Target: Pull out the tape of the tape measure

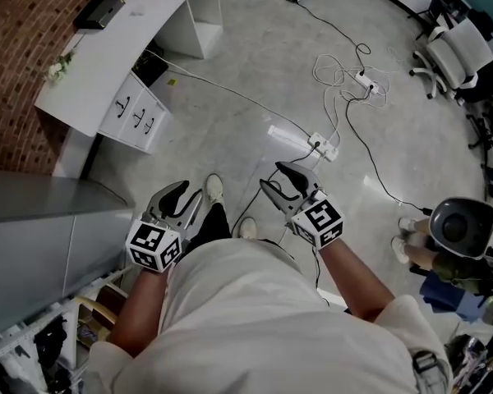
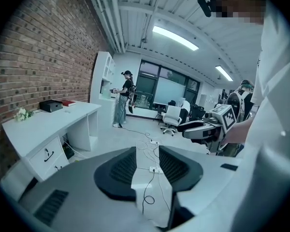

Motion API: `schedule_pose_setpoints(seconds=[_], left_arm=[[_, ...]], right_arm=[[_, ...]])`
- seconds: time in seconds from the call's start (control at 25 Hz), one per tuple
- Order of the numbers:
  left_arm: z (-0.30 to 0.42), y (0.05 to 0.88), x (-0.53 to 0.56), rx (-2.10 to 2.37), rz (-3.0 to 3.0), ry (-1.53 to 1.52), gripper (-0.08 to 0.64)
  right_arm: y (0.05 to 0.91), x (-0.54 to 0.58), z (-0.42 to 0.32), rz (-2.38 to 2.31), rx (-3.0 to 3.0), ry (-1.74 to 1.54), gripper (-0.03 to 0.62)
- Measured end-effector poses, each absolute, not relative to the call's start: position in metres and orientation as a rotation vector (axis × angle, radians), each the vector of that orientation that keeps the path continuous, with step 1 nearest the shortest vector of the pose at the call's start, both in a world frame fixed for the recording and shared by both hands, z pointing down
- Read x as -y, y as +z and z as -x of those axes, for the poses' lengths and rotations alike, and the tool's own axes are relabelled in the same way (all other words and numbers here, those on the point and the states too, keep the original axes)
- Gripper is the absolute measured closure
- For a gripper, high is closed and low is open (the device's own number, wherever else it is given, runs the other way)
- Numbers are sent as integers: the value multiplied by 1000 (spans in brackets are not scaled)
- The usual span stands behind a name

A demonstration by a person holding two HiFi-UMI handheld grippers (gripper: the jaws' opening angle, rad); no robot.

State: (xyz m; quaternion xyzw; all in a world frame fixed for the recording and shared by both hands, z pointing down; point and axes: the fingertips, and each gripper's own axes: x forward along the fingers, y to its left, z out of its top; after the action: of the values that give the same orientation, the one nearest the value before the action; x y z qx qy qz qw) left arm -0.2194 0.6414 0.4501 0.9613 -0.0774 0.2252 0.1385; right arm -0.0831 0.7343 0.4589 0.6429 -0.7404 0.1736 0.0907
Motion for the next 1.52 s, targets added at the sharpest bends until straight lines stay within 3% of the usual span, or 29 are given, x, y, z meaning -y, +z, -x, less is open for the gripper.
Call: schedule_pose_setpoints(seconds=[0.68, 1.52], left_arm=[[112, 452, -492, 108, -2754, 520, 439], [137, 459, -318, 462, -2691, 420, 445]], right_arm=[[459, -585, 0, -1902, 2092, 522, 400], [453, -371, -3, -1588, 2278, 476, 400]])
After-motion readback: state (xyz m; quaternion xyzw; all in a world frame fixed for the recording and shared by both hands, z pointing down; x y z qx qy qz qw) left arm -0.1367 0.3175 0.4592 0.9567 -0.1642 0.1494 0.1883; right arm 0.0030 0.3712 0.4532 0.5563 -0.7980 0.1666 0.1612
